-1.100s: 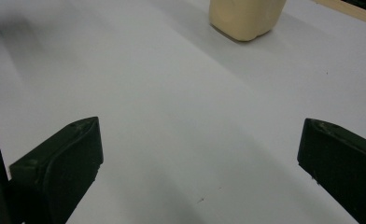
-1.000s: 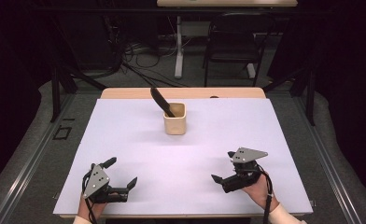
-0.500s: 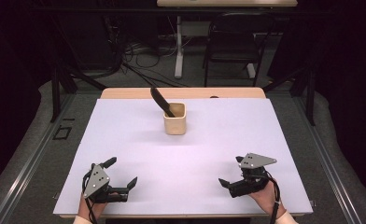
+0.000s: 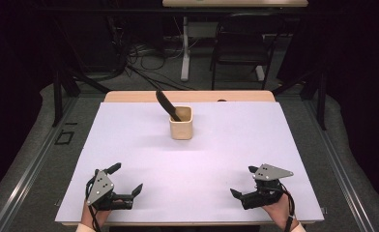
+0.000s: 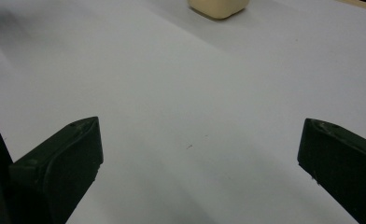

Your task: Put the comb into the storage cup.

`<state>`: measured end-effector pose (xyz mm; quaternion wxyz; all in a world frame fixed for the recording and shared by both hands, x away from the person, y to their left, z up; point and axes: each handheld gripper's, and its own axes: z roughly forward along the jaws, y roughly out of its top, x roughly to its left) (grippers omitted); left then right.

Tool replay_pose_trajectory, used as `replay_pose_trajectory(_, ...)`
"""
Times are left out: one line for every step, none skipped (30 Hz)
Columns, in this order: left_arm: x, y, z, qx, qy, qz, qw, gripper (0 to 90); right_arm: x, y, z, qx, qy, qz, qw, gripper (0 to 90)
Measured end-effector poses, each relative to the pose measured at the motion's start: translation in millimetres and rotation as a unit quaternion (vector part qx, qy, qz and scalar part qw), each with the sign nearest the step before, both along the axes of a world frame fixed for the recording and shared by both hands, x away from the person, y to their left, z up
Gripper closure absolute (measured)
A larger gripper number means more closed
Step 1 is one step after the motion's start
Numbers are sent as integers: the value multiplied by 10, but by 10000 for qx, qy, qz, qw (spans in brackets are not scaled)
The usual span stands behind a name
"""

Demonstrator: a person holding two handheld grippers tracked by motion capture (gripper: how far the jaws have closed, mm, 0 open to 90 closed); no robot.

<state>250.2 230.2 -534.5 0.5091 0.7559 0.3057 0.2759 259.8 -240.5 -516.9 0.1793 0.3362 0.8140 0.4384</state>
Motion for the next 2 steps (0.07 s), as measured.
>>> replay_pose_trajectory(2,-1,-1,-7,3,-2,10000,10,-2,-6,0,10,5,5,10000,0)
replay_pose_trajectory(2,-2,-1,-1,2,-6,10000,10,-3,-14,1,14,1,8,10000,0)
